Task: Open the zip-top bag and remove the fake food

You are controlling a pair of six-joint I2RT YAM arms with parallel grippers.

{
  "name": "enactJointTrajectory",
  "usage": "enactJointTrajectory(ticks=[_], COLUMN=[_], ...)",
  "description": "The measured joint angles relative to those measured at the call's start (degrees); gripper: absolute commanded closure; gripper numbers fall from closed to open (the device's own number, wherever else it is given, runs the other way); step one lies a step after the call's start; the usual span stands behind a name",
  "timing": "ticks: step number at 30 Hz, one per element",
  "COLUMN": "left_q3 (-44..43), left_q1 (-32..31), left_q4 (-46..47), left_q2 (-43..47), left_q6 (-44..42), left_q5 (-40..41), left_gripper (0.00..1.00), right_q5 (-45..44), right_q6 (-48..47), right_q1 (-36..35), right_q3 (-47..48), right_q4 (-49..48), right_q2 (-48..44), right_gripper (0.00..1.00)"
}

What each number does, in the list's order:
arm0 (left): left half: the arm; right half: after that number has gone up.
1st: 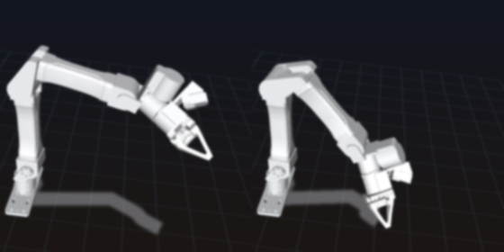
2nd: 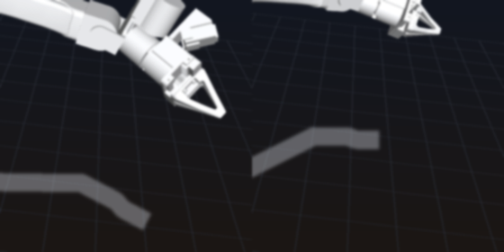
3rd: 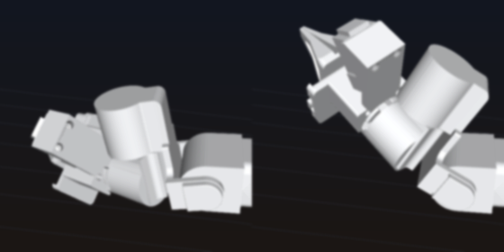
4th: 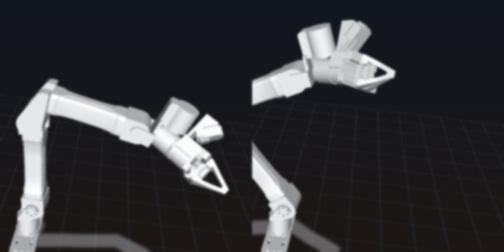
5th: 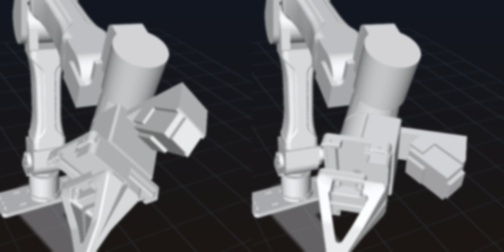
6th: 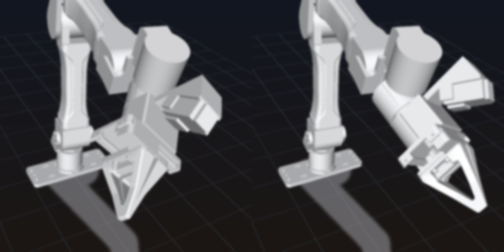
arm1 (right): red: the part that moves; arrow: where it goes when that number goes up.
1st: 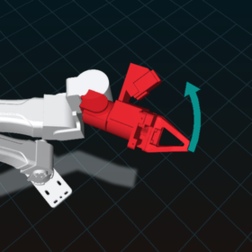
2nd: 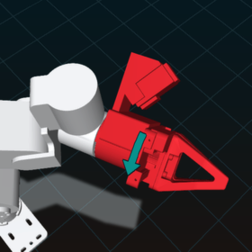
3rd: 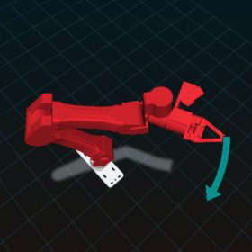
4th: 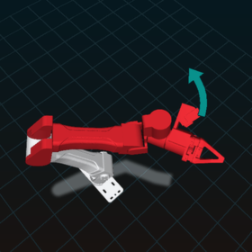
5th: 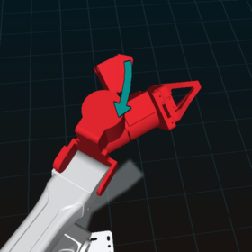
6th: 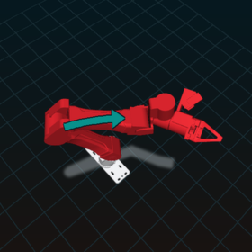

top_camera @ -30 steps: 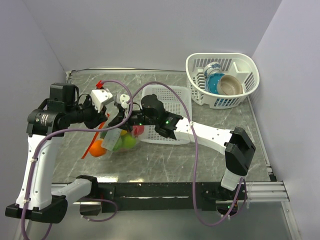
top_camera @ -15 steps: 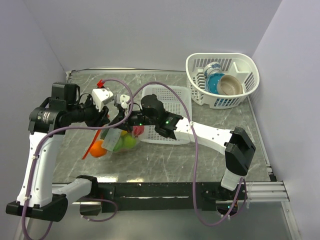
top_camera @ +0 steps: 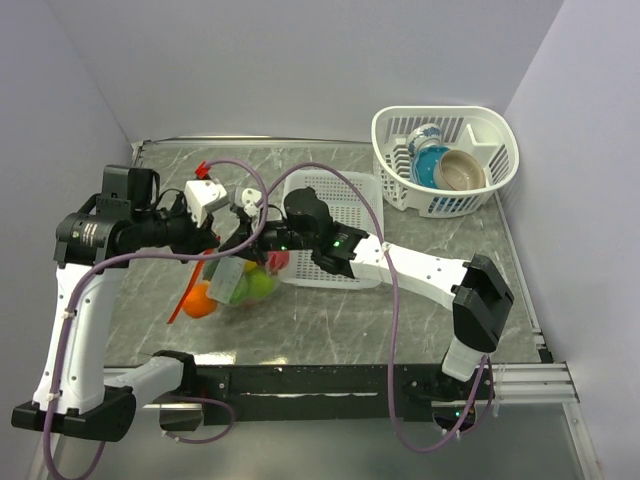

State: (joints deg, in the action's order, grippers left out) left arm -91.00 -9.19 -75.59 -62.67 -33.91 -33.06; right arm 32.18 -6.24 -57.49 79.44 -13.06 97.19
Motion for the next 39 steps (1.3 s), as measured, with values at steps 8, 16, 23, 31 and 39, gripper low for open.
enactJointTrajectory(ticks=[8,16,23,31,39], left_q3=[5.0,12.7,11.2,10.5,10.5], left_q1=[-0.2,-0.2,-0.2,0.4,0.6], left_q4=[3.8,10.7,10.8,8.3,7.0], left_q2=[4.3,10.4,8.7,7.3,9.6], left_q6=[0.0,-0.1,0.2,0.4,0.5], left_q5=[2.1,5.1,6.4,7.6,12.3], left_gripper=[0.94,0.93,0.9,0.87,0.89], right_q5=[0.3,0.5,1.2,0.1,-6.9], right_q6=[1.3,5.0,7.5,11.3,20.6], right_q1=[1.0,2.0,2.8,4.9,10.7], right_q3=[0.0,0.0,-0.5,-1.3,-1.3], right_q4=[-0.3,-0.7,-3.6,-8.8,-19.3], right_q2=[0.0,0.0,0.0,-1.1,-1.4], right_gripper=[1.0,1.0,1.0,1.0,1.0])
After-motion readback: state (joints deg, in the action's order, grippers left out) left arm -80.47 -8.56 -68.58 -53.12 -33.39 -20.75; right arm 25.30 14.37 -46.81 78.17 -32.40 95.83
